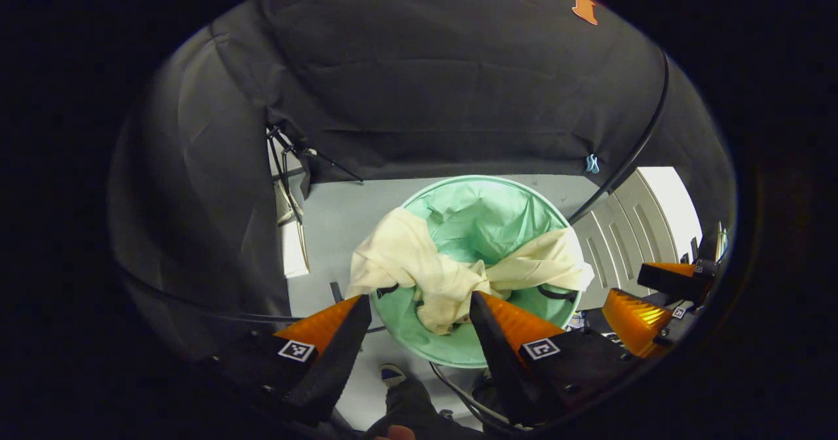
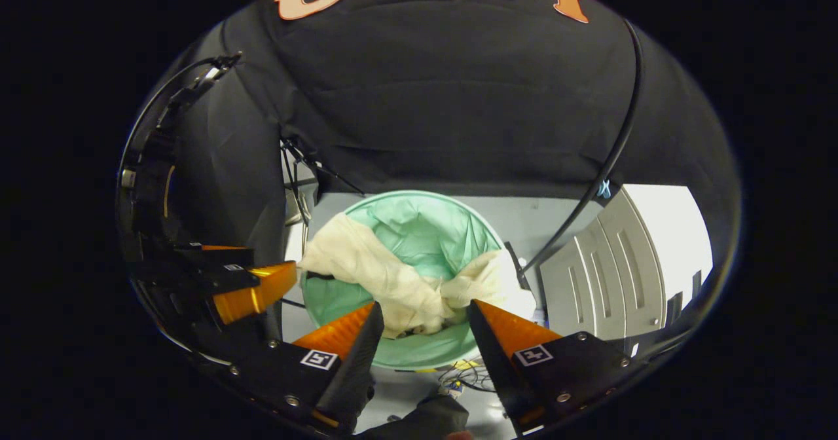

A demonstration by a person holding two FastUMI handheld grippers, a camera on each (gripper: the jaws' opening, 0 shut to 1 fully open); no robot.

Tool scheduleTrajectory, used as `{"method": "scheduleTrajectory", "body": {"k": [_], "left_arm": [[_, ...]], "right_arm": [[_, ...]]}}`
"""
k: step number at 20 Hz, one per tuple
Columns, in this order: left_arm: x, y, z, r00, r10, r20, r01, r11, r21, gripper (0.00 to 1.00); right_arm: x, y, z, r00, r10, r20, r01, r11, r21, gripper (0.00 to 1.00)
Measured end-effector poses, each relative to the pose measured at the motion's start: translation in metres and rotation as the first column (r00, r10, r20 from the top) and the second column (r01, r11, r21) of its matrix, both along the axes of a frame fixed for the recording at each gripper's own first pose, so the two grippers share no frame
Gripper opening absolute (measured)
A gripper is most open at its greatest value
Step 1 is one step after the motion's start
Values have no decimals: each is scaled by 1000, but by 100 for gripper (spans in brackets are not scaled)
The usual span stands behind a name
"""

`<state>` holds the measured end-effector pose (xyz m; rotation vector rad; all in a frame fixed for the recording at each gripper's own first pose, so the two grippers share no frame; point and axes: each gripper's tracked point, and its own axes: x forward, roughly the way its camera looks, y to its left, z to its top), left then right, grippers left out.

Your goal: Grasp the clothes on the hanger with both hands and then place them into the laundry hamper below.

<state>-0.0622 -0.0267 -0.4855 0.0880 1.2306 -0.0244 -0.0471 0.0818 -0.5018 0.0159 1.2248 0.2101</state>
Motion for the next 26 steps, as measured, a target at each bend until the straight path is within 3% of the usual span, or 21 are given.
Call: {"method": "scheduleTrajectory", "body": {"k": [2,8,15,20,26], "left_arm": [[-1,3,5,1000,9,13,-9,1000,-5,99],[4,1,35,995,22,99,-19,999,-27,99],[35,-6,130,951,51,304,-25,996,-86,99],[59,-1,232,865,83,495,-21,992,-128,98],[75,8,356,722,136,678,2,980,-199,98]], "right_arm": [[-21,-5,-8,999,-6,-45,6,1000,5,87],[-11,-5,23,998,-64,28,62,997,46,94],[22,-7,119,968,-142,207,117,985,127,94],[40,-16,221,914,-210,347,147,969,199,94],[64,-51,346,786,-227,575,135,971,199,94]]}}
